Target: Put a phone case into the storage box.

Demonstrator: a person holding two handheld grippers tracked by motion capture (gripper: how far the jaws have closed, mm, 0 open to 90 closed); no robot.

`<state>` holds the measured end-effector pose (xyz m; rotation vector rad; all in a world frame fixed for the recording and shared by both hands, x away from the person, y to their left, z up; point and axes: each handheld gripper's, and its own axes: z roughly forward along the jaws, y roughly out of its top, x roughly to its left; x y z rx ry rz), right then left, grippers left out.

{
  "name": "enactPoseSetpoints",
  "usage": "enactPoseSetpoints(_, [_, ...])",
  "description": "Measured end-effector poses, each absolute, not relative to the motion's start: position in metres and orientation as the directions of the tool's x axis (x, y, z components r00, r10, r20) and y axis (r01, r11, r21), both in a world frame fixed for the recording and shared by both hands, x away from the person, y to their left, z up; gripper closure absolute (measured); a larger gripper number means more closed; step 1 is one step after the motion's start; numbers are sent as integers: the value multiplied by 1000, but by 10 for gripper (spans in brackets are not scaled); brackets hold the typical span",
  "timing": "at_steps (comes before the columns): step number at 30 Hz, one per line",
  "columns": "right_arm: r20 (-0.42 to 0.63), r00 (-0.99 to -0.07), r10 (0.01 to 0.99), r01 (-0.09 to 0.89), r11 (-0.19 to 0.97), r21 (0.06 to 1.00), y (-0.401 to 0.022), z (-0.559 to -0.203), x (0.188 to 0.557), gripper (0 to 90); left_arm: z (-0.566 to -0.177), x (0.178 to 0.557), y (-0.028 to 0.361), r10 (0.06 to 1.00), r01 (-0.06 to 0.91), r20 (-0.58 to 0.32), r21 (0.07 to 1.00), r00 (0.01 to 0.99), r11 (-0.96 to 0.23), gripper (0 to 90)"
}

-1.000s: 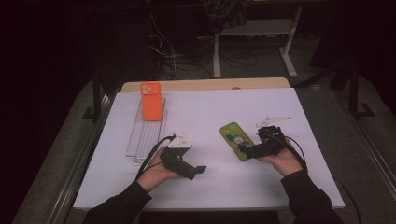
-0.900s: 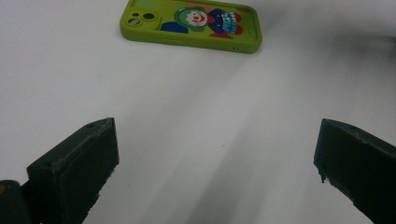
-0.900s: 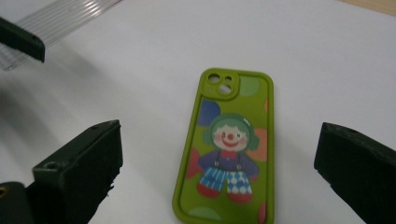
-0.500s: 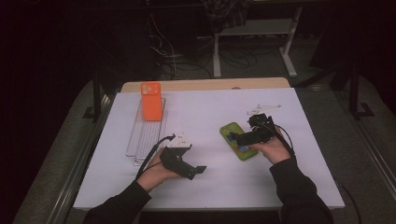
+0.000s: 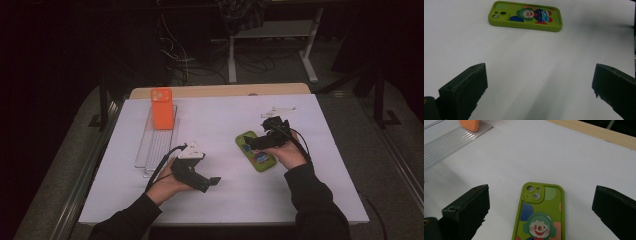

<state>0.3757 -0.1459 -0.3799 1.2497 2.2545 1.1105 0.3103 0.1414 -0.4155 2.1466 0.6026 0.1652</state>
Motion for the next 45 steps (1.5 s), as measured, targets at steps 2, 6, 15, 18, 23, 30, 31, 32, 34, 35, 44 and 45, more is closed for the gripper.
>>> enactPoseSetpoints(2, [77, -560, 825, 564, 312, 765, -147, -381, 376, 2, -416, 310, 141, 478, 360, -97, 790, 873, -497, 0])
enactPoseSetpoints(6, [71, -552, 831, 571, 315, 759, -146, -384, 376, 1, -416, 310, 141, 484, 369, -102, 786, 869, -497, 0])
enactPoseSetpoints(15, [77, -550, 831, 592, 323, 739, -144, -396, 376, 1, -416, 311, 142, 479, 358, -93, 789, 873, -500, 0])
enactPoseSetpoints(18, [82, -543, 836, 603, 321, 730, -143, -402, 376, 1, -416, 311, 142, 478, 358, -93, 787, 874, -502, 0])
enactPoseSetpoints(23, [72, -531, 845, 619, 328, 713, -142, -411, 376, 2, -417, 310, 141, 482, 370, -105, 785, 870, -496, 0])
enactPoseSetpoints(30, [56, -516, 855, 652, 349, 673, -140, -423, 375, 2, -418, 310, 140, 480, 367, -99, 782, 872, -504, 0])
enactPoseSetpoints(31, [45, -517, 855, 650, 357, 671, -140, -425, 375, 2, -418, 310, 140, 480, 367, -100, 782, 871, -504, 0])
enactPoseSetpoints(32, [41, -513, 858, 657, 362, 661, -140, -427, 375, 2, -418, 310, 140, 480, 367, -100, 782, 872, -503, 0])
enactPoseSetpoints(34, [34, -513, 858, 664, 371, 649, -140, -430, 374, 2, -418, 310, 140, 479, 367, -100, 782, 872, -504, 0])
enactPoseSetpoints(35, [27, -509, 860, 667, 375, 644, -140, -432, 374, 2, -418, 310, 140, 479, 365, -98, 782, 873, -505, 0])
enactPoseSetpoints(44, [23, -507, 862, 701, 396, 593, -138, -443, 371, 34, -418, 310, 140, 480, 367, -99, 782, 872, -505, 0])
enactPoseSetpoints(45, [25, -506, 862, 704, 396, 590, -138, -444, 371, 40, -418, 310, 140, 480, 366, -99, 781, 872, -505, 0])
